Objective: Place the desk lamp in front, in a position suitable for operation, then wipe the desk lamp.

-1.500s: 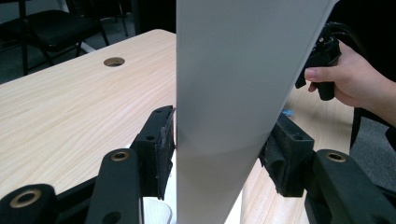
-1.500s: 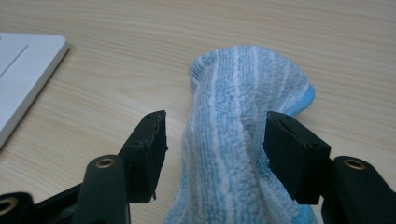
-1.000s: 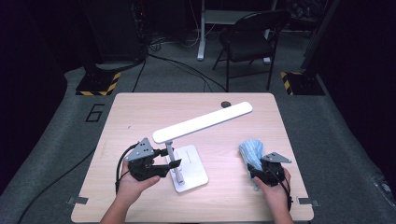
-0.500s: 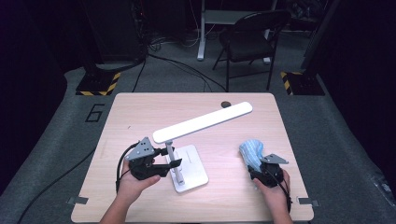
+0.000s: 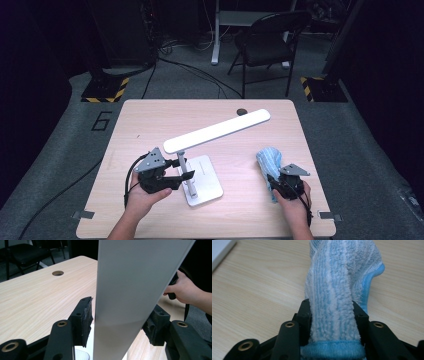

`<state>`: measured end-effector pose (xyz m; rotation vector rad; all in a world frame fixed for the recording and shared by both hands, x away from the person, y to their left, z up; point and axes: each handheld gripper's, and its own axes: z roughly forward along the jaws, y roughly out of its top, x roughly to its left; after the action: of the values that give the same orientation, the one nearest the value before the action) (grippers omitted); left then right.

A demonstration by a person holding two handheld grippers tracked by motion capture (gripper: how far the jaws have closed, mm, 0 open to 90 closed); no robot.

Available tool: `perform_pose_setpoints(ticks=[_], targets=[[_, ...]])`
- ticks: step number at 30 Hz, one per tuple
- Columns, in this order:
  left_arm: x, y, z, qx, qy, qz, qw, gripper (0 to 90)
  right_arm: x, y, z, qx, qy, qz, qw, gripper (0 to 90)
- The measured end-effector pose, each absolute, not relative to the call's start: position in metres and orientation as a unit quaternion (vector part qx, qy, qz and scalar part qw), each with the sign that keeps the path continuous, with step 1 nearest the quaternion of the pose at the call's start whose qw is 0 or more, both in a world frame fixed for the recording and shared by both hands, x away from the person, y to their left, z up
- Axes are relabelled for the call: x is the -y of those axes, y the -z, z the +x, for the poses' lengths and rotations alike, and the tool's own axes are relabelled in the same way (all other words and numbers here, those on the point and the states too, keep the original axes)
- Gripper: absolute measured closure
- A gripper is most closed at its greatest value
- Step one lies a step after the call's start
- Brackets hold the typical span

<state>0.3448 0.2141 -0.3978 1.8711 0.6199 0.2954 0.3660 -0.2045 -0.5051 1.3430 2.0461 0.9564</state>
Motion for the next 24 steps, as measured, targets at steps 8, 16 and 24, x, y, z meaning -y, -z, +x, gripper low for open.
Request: perform_pose_setpoints(ticks=[8, 16, 24], targets=[[-0.215, 0.397, 0.343, -0.256, -0.122, 0.792, 0.541, 48.4, 0.197, 0.500, 0.363, -0.748, -0.391, 0.484, 0.230, 60.4], [-0.213, 0.397, 0.341, -0.253, -0.132, 0.792, 0.539, 51.2, 0.189, 0.497, 0.359, -0.751, -0.402, 0.472, 0.228, 60.3], [-0.213, 0.398, 0.340, -0.254, -0.135, 0.790, 0.542, 51.6, 0.182, 0.496, 0.358, -0.752, -0.413, 0.464, 0.220, 60.1]])
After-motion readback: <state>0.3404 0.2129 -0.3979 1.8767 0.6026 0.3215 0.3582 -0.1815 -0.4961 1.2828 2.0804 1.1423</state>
